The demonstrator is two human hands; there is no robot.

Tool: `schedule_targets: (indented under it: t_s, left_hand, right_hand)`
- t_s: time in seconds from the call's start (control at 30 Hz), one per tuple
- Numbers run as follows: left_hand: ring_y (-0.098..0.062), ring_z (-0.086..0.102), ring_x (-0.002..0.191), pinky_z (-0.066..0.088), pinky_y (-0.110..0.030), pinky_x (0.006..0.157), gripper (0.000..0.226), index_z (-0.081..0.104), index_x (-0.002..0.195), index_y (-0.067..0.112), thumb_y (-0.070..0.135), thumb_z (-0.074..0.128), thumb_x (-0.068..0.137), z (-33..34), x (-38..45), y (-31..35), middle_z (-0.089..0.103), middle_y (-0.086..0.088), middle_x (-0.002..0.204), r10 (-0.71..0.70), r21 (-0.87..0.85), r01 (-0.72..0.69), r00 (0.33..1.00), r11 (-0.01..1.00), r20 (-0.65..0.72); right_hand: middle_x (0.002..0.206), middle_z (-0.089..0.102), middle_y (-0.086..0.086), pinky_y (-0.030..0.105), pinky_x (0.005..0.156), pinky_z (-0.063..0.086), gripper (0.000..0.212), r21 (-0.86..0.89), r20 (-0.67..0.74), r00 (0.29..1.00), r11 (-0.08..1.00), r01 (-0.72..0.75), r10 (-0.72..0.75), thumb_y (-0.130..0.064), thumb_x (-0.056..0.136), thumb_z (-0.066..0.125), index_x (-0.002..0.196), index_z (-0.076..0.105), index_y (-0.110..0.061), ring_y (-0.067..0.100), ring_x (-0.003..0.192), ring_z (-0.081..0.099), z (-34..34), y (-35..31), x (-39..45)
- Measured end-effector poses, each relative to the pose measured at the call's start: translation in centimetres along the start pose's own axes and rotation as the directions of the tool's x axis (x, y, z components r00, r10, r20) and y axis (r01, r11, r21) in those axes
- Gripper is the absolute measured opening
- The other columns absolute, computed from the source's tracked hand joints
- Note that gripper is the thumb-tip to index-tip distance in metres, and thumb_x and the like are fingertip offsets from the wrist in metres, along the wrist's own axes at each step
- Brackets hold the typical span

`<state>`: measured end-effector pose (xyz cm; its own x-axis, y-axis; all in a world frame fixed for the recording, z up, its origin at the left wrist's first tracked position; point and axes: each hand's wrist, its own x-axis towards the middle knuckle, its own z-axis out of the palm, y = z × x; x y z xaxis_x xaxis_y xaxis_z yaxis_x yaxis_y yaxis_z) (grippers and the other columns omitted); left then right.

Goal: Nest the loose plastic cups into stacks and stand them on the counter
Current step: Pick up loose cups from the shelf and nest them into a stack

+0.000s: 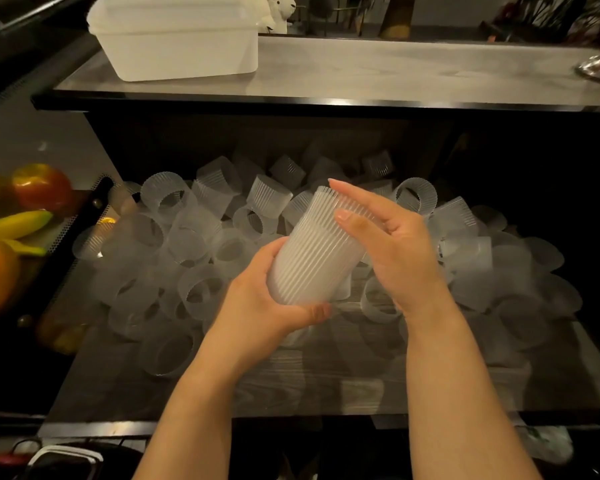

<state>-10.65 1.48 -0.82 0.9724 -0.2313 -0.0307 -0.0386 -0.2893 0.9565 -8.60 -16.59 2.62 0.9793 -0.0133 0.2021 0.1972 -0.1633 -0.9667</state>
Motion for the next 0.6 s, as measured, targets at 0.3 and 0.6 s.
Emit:
schedule_targets:
  t_s: [0.3,0.6]
  left_hand:
    - [0.005,0.057,0.092,0.051,-0.011,0.059,0.079,0.045,0.129,0.048,0.031,0.091,0.066,0.1,0.3,-0.4,0.055,0.02,0.111,0.016,0.015,-0.015,0.998,1.0,-0.063]
    - [0.004,0.056,0.097,0.051,-0.017,0.067,0.079,0.045,0.126,0.045,0.028,0.093,0.066,-0.5,1.7,-1.2,0.053,0.021,0.113,0.002,-0.036,-0.007,0.988,0.999,-0.158]
  right_hand:
    - [0.121,0.065,-0.014,0.027,0.103,0.045,0.027,-0.051,0.066,0.998,0.998,0.024,-0.021,-0.041,0.096,0.049,0.117,0.066,-0.04,0.001,0.119,0.055,1.0,1.5,-0.2]
    - [0.14,0.054,-0.019,0.035,0.11,0.039,0.046,0.084,0.032,0.995,0.992,-0.096,0.094,-0.056,0.099,0.029,0.132,0.057,-0.041,-0.001,0.128,0.049,0.4,1.9,0.9]
